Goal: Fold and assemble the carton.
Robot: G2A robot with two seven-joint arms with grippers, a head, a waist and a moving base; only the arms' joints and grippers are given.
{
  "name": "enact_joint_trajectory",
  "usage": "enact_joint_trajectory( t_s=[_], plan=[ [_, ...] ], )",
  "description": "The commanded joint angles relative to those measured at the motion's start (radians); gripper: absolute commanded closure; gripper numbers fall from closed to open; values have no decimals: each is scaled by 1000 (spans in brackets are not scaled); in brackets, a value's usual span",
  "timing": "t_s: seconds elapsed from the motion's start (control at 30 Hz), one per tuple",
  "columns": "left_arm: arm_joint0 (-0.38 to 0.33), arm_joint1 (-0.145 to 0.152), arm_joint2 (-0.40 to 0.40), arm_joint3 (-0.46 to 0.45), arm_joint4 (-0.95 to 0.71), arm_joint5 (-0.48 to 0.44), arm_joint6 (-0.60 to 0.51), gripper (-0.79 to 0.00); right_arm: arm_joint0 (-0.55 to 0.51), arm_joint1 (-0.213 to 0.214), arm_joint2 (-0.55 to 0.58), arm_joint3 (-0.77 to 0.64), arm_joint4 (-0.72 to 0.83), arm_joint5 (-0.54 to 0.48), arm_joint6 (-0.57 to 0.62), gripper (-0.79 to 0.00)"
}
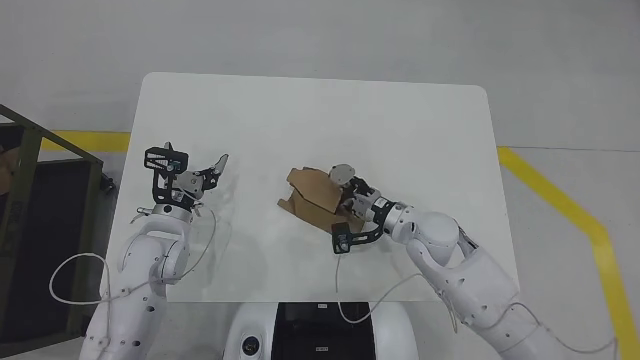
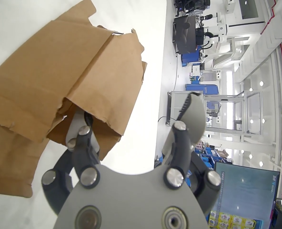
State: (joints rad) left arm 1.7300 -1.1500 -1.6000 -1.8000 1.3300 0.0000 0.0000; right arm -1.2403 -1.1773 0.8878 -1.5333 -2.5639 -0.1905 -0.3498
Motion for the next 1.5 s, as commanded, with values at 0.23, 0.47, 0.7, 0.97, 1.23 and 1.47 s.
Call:
enact_joint_trajectory(
  t_s=[0.23,0.47,0.7,0.97,1.23,1.47],
  plan=[
    [0,0,0,0,0,0,0,-785,13,-1,-11,17,4,-12,-52,-188],
    [0,0,0,0,0,0,0,-785,30,-5,-30,38,-8,-5,-77,-391],
    [0,0,0,0,0,0,0,-785,32,-10,-54,30,-41,-10,-41,-376],
    [0,0,0,0,0,0,0,-785,44,-15,-69,26,-35,-15,-60,-99],
    [0,0,0,0,0,0,0,-785,47,-11,-43,42,17,-9,-127,0],
    [0,0,0,0,0,0,0,-785,41,-1,9,67,122,-2,-228,0]
  ],
)
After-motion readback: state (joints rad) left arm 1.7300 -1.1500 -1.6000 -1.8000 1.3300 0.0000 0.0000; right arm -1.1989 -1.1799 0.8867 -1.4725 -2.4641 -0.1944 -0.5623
